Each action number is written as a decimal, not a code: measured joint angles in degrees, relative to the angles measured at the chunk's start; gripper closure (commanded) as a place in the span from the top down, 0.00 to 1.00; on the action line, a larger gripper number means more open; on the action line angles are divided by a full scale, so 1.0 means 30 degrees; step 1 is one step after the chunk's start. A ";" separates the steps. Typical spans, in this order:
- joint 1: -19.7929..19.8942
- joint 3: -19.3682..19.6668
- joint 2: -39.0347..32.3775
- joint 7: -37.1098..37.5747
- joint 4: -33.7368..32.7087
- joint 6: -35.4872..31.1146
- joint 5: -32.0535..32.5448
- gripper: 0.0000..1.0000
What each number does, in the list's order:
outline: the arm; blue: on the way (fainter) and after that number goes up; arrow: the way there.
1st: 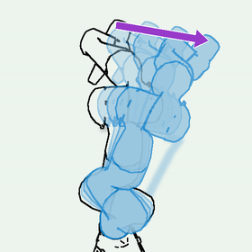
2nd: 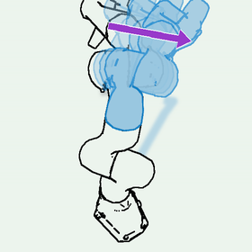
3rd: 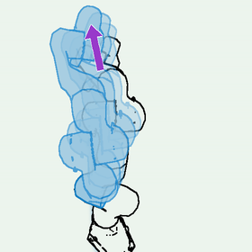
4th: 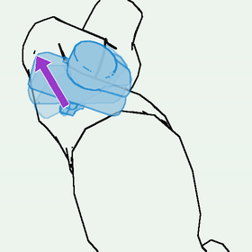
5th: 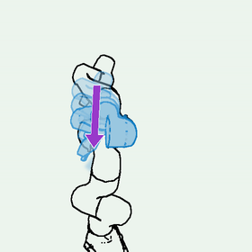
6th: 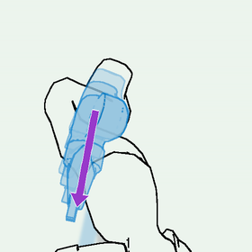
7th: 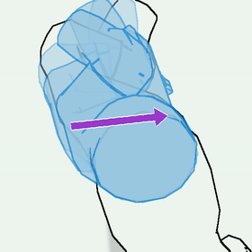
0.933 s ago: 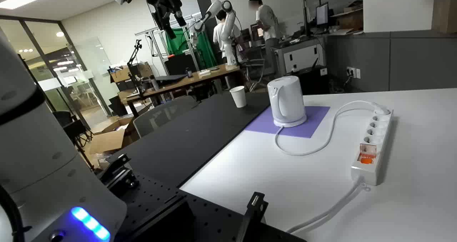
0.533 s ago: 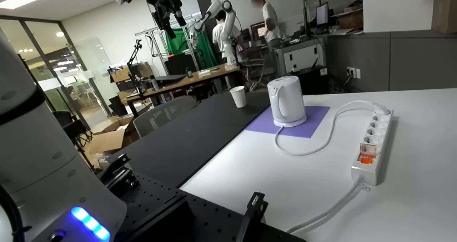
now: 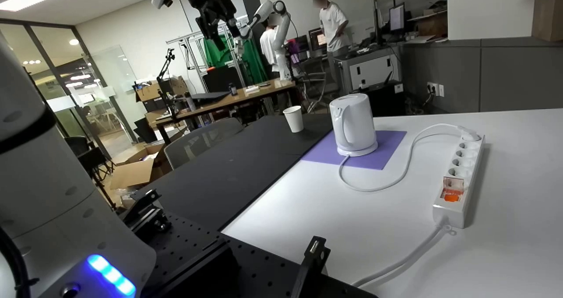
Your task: Turn on the extension cord switch
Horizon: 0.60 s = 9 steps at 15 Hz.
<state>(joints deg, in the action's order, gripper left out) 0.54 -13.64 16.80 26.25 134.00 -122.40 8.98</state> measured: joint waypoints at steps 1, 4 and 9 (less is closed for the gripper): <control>0.0037 0.0648 -0.0062 -0.0734 0.0588 -0.1176 -0.0129 0.60; 0.0449 0.3077 -0.0741 -0.3658 0.2524 -0.5675 -0.1111 0.38; 0.1154 0.6848 -0.4010 -0.9901 0.3475 -1.0068 -0.5953 0.04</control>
<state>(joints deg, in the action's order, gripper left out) 4.00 6.90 4.77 -3.45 144.43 -152.61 -8.88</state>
